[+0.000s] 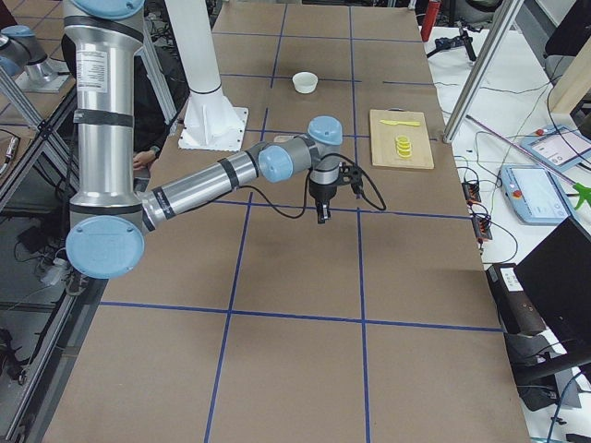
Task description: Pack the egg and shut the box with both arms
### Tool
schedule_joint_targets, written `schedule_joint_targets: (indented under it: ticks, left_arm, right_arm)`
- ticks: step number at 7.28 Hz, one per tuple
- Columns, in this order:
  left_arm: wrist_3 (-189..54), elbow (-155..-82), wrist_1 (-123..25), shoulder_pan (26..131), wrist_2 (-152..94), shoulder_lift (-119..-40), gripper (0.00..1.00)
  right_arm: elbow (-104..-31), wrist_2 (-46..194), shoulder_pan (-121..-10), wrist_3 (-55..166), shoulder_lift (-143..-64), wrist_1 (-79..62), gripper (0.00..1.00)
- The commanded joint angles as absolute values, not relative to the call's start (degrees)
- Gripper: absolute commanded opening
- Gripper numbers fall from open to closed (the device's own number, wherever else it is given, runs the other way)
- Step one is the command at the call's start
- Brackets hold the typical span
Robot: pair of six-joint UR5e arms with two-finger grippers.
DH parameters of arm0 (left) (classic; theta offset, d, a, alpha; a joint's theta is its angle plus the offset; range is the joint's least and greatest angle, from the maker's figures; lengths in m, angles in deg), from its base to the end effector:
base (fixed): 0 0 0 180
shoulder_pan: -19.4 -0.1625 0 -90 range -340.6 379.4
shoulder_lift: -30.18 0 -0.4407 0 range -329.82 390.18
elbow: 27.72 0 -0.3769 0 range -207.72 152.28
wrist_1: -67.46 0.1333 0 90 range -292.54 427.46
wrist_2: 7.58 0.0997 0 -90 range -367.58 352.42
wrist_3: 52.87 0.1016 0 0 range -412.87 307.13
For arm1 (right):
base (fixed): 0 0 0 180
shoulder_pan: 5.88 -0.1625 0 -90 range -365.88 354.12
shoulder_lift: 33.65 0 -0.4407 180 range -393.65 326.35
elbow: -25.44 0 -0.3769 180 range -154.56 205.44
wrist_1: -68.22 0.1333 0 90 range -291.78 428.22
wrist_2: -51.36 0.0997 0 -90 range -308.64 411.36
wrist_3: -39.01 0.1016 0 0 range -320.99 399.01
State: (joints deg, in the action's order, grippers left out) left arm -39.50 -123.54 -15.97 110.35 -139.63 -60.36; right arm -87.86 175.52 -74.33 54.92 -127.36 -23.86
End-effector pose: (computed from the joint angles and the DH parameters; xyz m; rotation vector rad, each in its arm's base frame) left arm -0.0732 -0.4770 0.6372 0.0882 0.7300 0.2056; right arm -0.0932 -0.4437 0.5261 0.0909 -0.6561 -0.1859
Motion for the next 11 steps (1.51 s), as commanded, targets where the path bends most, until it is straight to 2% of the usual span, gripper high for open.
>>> schedule_joint_targets:
  ticks: [1,3,4,5,11]
  left_arm:
    - [-39.5,-123.5,-15.9,110.4,-139.7,-60.3,1.0]
    - [-39.6,-123.5,-15.9,110.4,-139.7,-60.3,1.0]
    - [-39.6,-123.5,-15.9,110.4,-139.7,-60.3,1.0]
    - [-39.6,-123.5,-15.9,110.4,-139.7,-60.3,1.0]
    - [-39.5,-123.6,-15.9,110.4,-139.7,-60.3,1.0]
  right_arm:
    - [-76.6,179.8,-87.9,31.5,-128.7,-23.8,0.1]
    - [-75.6,179.8,-91.3,28.3,-129.1,-24.3,0.13]
    - [-75.4,179.8,-91.3,28.3,-129.2,-24.3,0.19]
    - [-75.4,179.8,-91.3,28.5,-129.7,-24.2,0.99]
    - [-75.4,180.7,-95.3,28.9,-132.5,-23.7,1.0]
